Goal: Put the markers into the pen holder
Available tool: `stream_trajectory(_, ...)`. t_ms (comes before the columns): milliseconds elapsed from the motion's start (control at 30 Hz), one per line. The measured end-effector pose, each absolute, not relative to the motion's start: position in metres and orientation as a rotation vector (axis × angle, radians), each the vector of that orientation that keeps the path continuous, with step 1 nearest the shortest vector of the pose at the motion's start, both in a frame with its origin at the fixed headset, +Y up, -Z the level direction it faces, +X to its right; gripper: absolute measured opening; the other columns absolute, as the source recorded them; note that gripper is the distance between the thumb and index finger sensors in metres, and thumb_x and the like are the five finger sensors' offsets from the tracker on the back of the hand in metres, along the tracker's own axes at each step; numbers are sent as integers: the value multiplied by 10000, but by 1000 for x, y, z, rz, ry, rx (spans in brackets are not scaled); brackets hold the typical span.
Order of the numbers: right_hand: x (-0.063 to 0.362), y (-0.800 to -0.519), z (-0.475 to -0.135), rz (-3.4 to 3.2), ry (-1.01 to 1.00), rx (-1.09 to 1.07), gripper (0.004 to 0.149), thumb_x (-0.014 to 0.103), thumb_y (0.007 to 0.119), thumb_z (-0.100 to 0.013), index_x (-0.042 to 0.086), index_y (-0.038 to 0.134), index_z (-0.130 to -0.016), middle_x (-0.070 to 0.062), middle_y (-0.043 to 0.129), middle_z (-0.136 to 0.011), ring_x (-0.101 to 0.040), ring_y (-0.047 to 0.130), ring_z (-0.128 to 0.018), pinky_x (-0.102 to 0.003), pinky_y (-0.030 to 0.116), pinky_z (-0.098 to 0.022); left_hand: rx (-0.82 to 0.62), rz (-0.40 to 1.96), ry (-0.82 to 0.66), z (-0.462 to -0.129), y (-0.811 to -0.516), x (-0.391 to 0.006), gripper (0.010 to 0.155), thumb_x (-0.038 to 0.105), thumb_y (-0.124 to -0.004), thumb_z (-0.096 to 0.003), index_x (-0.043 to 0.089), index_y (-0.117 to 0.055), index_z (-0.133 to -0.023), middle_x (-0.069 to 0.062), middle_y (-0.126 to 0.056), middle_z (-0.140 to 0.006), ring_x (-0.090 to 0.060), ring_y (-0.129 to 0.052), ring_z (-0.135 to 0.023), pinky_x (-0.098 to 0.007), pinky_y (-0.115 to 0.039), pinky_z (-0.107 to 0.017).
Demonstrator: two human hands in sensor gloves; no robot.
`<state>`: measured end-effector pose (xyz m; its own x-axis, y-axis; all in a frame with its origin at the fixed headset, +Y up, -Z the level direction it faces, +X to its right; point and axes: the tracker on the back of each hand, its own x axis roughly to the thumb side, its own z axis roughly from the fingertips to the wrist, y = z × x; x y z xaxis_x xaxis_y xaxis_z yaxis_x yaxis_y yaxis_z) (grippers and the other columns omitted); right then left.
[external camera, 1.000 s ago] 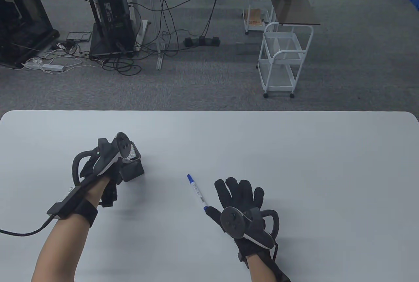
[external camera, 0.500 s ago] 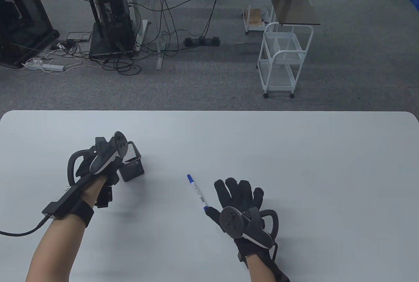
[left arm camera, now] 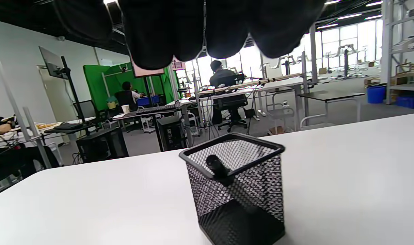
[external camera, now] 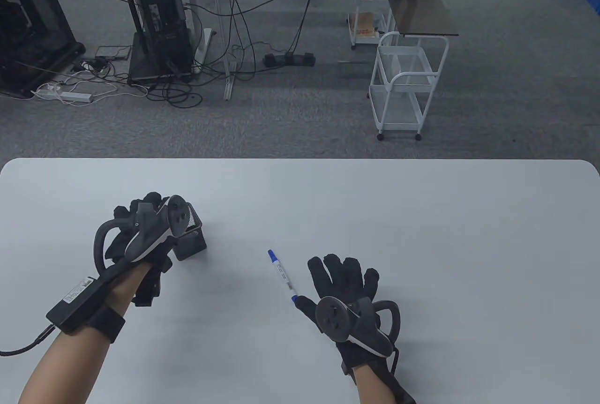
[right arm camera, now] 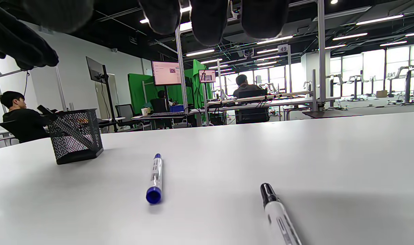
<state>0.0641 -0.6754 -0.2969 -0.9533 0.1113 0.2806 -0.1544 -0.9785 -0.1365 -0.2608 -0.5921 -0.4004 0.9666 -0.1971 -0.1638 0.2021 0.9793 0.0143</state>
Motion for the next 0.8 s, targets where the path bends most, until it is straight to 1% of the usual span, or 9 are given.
stream_trajectory(167, 66, -675, -297, 2967, -243, 406, 784, 648, 557, -583, 206, 411, -1213, -197, 426, -1275, -596, 474, -1117, -774, 303, -689, 58, -157, 105, -383, -585, -246, 605, 552, -700, -569, 362, -605, -1135, 10, -591, -1231, -343, -690, -1161, -677, -512, -851)
stream_trajectory(267, 66, -675, -297, 2970, -245, 407, 780, 645, 559, -584, 201, 423, -1211, -198, 427, -1275, -595, 476, -1116, -774, 304, -689, 73, -128, 68, -373, -585, -238, 609, 555, -697, -570, 367, -593, -1140, -6, -581, -1237, -331, -676, -1175, -693, -500, -846)
stream_trajectory(333, 66, -675, -297, 2972, -250, 407, 781, 645, 561, -584, 198, 428, -1211, -197, 429, -1274, -594, 477, -1117, -774, 305, -690, 79, -116, 49, -367, -587, -233, 616, 559, -693, -571, 372, -577, -1147, -5, -569, -1244, -351, -664, -1179, -704, -484, -844)
stream_trajectory(500, 67, -675, -297, 2969, -253, 402, 779, 642, 565, -584, 195, 439, -1209, -198, 449, -1267, -595, 481, -1115, -774, 306, -689, 95, -76, 8, -353, -600, -223, 629, 566, -687, -572, 369, -560, -1156, -10, -557, -1252, -369, -639, -1191, -722, -452, -839)
stream_trajectory(633, 67, -675, -296, 2973, -250, 401, 775, 640, 566, -586, 192, 447, -1207, -198, 450, -1266, -595, 480, -1115, -774, 307, -688, 108, -33, -18, -345, -613, -218, 633, 566, -682, -574, 365, -550, -1159, -11, -545, -1254, -381, -621, -1194, -711, -430, -844)
stream_trajectory(800, 68, -675, -297, 2974, -258, 392, 774, 637, 568, -587, 186, 453, -1206, -196, 449, -1266, -592, 481, -1116, -774, 309, -688, 139, 78, -61, -331, -630, -212, 627, 567, -681, -575, 367, -555, -1156, -17, -546, -1253, -379, -605, -1201, -708, -409, -843)
